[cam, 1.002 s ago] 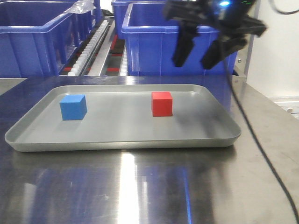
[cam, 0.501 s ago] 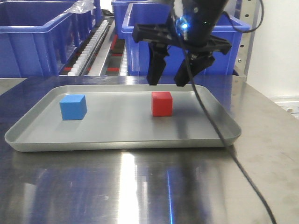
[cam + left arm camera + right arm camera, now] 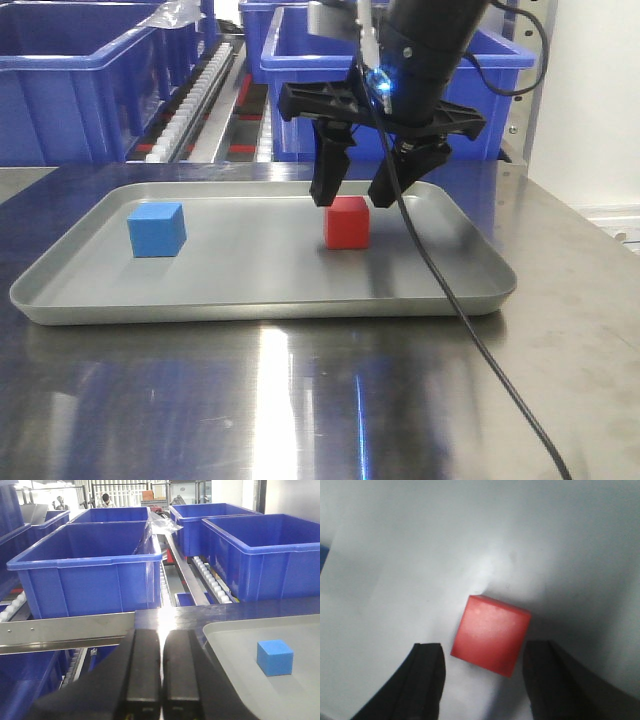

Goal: Sort and place red and blue blocks on shelf
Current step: 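Move the right gripper down over the red cube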

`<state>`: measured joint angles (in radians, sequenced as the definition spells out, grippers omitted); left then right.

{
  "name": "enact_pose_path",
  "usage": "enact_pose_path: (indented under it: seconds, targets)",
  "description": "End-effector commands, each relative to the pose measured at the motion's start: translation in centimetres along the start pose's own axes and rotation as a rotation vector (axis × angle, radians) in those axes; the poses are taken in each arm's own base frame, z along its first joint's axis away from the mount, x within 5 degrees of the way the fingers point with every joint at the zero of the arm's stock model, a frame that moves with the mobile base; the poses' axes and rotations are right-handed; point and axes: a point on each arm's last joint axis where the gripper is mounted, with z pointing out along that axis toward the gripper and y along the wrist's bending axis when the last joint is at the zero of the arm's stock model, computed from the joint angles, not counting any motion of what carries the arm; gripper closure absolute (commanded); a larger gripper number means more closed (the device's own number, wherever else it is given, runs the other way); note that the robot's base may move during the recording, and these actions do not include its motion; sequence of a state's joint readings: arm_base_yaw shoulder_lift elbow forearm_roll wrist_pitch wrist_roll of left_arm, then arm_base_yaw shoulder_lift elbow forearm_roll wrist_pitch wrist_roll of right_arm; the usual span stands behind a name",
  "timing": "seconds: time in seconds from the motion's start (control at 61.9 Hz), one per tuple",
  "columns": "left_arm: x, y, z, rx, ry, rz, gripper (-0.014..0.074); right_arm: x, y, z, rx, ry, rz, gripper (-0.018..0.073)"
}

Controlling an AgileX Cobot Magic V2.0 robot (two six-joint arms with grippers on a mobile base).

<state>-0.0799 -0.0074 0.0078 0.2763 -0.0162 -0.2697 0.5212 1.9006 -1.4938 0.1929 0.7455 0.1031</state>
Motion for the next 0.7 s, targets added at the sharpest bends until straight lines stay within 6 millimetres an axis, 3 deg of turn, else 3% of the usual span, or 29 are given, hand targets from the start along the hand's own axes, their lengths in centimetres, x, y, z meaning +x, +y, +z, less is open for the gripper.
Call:
enact_pose_path:
  seconds: [0.0,0.42,0.679]
  targets:
    - [0.64,-0.24,-0.11,0.028,-0.056,-0.01,0.0472,-1.55,0.79,-2.64,-0.031,-0.114,-0.013,0.009]
    - [0.64,-0.24,-0.11,0.028,-0.056,-0.01,0.0472,-1.49,0.69,-2.08,-0.028,-0.104,-0.012,0.0087]
    - [0.64,-0.24,-0.11,0.028,-0.056,-0.01,0.0472,-1.57,0.7,-2.09,-0.029,-0.113,-0.012,-0.0052]
